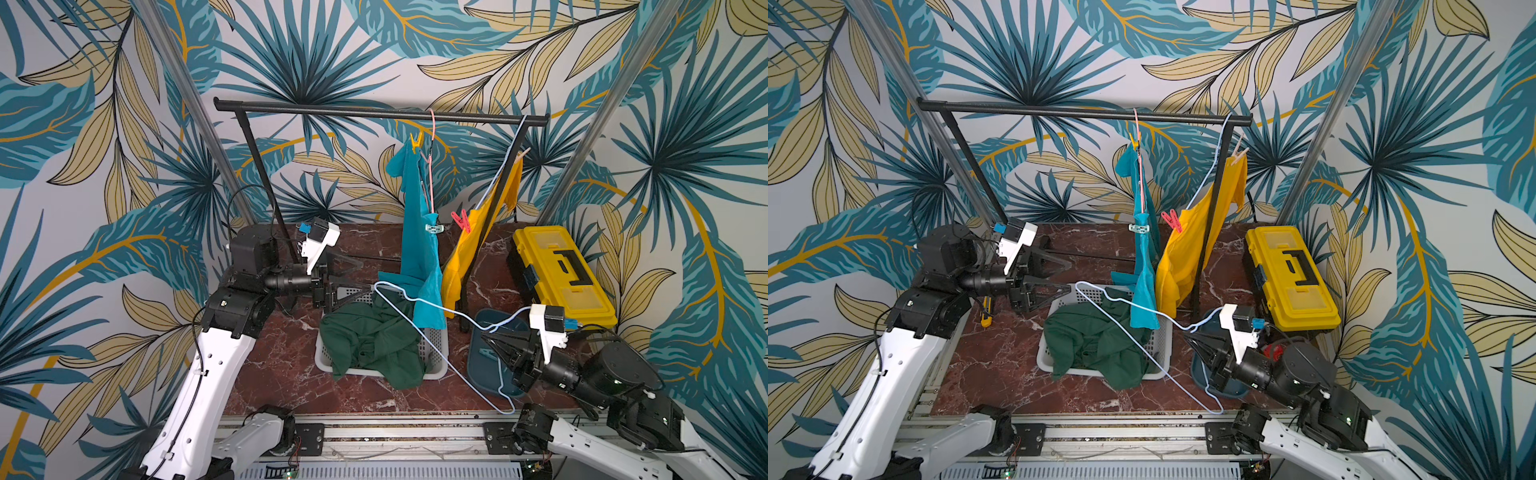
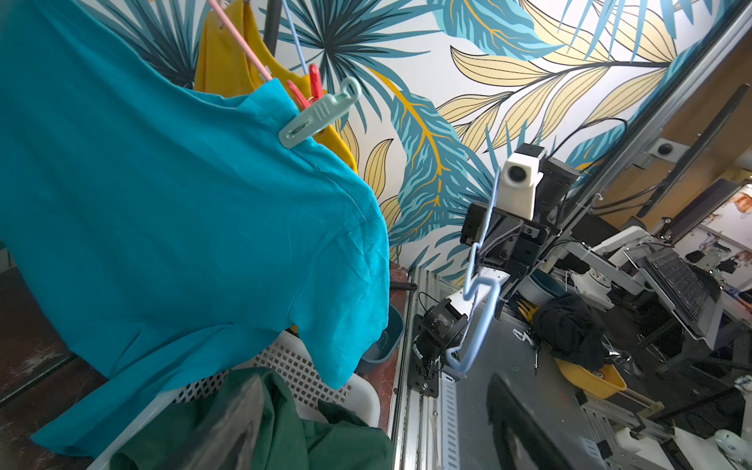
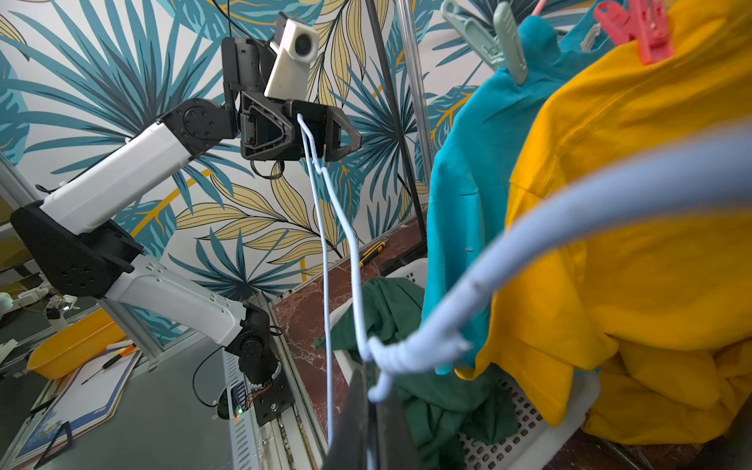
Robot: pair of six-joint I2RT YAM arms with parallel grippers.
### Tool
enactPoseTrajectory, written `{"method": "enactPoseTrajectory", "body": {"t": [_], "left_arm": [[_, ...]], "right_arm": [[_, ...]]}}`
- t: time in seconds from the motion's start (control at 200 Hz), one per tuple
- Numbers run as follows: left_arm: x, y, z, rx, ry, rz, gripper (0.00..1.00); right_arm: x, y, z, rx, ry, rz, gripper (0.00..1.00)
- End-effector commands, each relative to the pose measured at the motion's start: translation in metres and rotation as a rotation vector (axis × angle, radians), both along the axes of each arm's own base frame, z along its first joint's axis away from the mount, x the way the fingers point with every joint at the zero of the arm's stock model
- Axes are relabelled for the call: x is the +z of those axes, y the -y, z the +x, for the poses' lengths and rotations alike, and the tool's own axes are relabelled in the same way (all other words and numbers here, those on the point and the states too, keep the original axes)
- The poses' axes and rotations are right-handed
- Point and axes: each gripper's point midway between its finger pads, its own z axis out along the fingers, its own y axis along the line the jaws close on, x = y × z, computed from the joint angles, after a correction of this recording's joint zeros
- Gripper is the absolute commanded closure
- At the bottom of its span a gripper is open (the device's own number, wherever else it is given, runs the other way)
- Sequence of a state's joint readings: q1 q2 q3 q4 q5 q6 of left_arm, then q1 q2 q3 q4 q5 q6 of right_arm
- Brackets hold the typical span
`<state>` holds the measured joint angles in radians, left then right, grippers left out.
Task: Remove the clothespins securing t-shirts to the hanger
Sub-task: Place the hanger on the clothes rail.
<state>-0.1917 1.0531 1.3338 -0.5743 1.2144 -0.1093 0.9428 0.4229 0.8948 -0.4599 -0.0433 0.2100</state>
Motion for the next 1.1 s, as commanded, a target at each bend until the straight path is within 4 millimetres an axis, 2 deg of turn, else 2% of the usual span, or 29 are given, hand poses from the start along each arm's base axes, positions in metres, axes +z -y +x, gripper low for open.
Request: {"method": "enactPoseTrajectory", "body": {"t": [0.0, 0.07, 0.295, 0.476, 0.611, 0.716, 0.776, 0.816, 0.946, 1.001, 1.091], "left_arm": [[0.010, 0.000, -0.010, -0.048, -0.003, -0.022, 0.20], [0.005, -0.001, -0.011, -0.053, -0.004, -0.016, 0.21], [-0.002, 0.000, -0.015, -0.090, -0.029, -0.023, 0.41], [-0.003, 0.000, -0.018, -0.096, -0.022, -0.025, 0.54], [-0.002, -0.001, -0.022, -0.105, -0.013, -0.028, 0.57], [-0.002, -0.001, -0.024, -0.111, -0.007, -0.029, 0.72], [-0.003, -0.001, -0.023, -0.103, -0.006, -0.026, 0.92], [-0.004, -0.001, -0.021, -0.092, -0.005, -0.022, 1.00], [-0.002, -0.002, -0.023, -0.092, 0.015, -0.022, 1.00], [0.000, -0.002, -0.024, -0.096, 0.024, -0.024, 1.00], [0.003, -0.003, -0.027, -0.090, 0.053, -0.022, 1.00]], "right_arm": [[0.001, -0.016, 0.001, 0.047, 0.004, 0.014, 1.00], [0.002, -0.022, 0.002, 0.066, 0.015, 0.014, 1.00], [0.005, -0.034, 0.007, 0.088, 0.019, 0.001, 1.00], [0.009, -0.034, 0.010, 0.073, 0.040, 0.007, 1.00], [0.009, -0.033, 0.011, 0.061, 0.047, 0.002, 1.00], [0.009, -0.033, 0.012, 0.056, 0.048, 0.000, 1.00], [0.009, -0.033, 0.013, 0.055, 0.050, -0.002, 1.00], [0.009, -0.033, 0.014, 0.052, 0.051, -0.002, 1.00], [0.009, -0.035, 0.014, 0.055, 0.051, -0.005, 1.00], [0.008, -0.035, 0.014, 0.056, 0.048, -0.007, 0.90], [0.007, -0.035, 0.015, 0.049, 0.052, -0.015, 0.59]]}}
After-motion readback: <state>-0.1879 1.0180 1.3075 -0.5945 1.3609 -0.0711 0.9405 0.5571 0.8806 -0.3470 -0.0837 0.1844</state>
